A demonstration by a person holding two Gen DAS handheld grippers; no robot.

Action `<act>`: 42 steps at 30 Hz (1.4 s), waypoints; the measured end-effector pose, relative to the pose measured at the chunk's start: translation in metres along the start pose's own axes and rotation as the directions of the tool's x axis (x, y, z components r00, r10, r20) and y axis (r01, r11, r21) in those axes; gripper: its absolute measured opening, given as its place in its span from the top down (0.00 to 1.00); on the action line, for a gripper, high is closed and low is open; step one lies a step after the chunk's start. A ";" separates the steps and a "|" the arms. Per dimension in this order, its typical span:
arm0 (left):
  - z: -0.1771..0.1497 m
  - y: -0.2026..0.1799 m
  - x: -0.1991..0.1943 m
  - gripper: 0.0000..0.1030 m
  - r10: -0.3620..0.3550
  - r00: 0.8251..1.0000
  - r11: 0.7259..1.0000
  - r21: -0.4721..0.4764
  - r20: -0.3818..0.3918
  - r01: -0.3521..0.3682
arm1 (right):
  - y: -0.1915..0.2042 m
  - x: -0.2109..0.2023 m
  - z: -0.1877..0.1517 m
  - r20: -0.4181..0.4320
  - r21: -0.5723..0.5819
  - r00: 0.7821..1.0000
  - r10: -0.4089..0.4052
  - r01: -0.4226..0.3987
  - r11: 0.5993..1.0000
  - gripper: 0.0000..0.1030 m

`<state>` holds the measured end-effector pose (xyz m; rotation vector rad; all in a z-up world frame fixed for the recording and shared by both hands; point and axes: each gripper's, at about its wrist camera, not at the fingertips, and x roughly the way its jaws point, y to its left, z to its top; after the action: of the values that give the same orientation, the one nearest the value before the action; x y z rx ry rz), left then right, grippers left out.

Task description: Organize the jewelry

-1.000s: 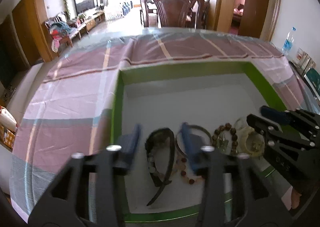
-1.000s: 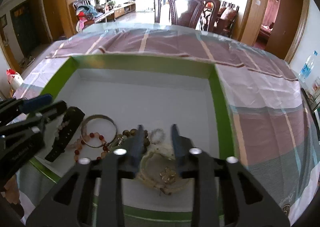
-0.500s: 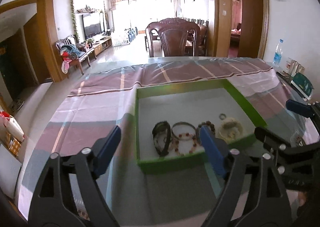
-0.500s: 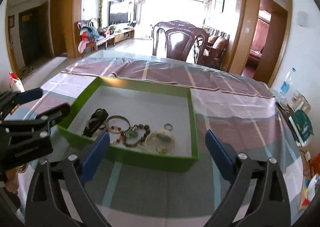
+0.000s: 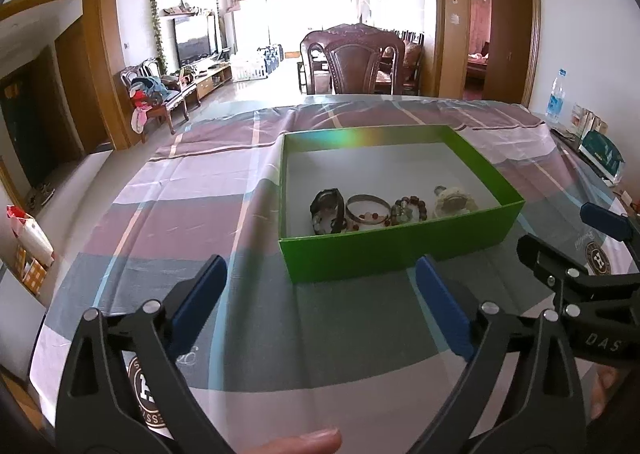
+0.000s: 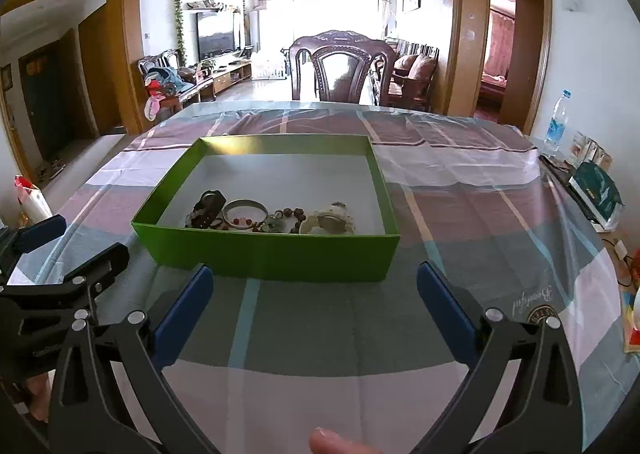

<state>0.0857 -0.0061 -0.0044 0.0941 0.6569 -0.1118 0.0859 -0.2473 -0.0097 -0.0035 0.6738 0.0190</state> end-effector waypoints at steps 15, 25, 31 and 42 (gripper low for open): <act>0.000 -0.001 -0.010 0.07 0.003 1.000 1.000 0.007 0.017 -0.003 | -0.002 -0.009 0.000 0.020 0.008 1.000 -0.007 0.007 1.000 0.03; 0.001 -0.002 -0.010 0.07 0.003 1.000 1.000 0.006 0.018 -0.003 | -0.002 -0.010 -0.001 0.022 0.001 1.000 -0.013 0.013 1.000 0.03; 0.001 -0.003 -0.009 0.07 0.005 1.000 1.000 0.006 0.018 -0.005 | -0.002 -0.010 -0.001 0.020 0.002 1.000 -0.011 0.011 1.000 0.03; 0.002 0.001 -0.006 0.07 -0.020 1.000 1.000 -0.007 0.005 0.020 | -0.002 -0.010 -0.001 0.019 0.001 1.000 -0.011 0.011 1.000 0.03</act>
<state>0.0823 -0.0044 0.0011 0.0800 0.6536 -0.1289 0.0776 -0.2498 -0.0049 -0.0061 0.6544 0.0080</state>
